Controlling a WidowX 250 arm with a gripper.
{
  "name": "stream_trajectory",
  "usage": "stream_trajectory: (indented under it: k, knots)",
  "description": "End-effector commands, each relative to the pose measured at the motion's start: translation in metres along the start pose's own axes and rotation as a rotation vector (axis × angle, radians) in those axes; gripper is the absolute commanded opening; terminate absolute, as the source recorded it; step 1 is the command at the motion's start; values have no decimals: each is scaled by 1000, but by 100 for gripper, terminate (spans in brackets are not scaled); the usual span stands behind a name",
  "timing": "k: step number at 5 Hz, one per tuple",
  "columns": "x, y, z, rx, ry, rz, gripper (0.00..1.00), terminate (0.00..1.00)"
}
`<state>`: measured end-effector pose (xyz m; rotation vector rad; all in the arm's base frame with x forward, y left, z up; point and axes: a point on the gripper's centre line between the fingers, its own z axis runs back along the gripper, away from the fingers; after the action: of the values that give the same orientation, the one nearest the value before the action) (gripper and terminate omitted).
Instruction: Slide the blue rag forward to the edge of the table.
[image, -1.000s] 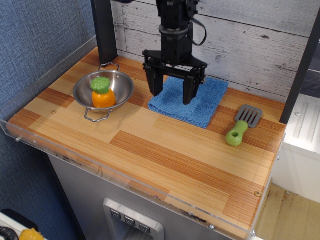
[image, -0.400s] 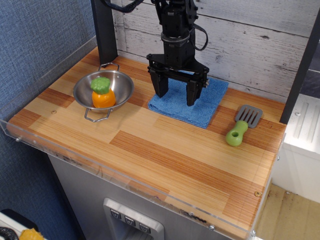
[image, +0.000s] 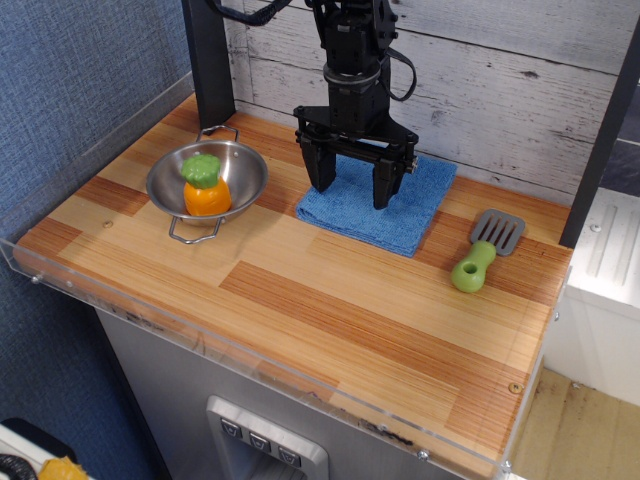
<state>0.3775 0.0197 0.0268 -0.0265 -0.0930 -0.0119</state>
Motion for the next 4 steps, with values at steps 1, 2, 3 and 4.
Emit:
stream_trajectory:
  k: [1,2,3,4]
  knots:
    - [12,-5,12,13,-63,-3,100,0]
    - [12,-8,10,10,-61,-7,100,0]
    - [12,-9,7,3,-57,-6,100,0]
    - [12,-10,-3,-19,-40,-11,100,0]
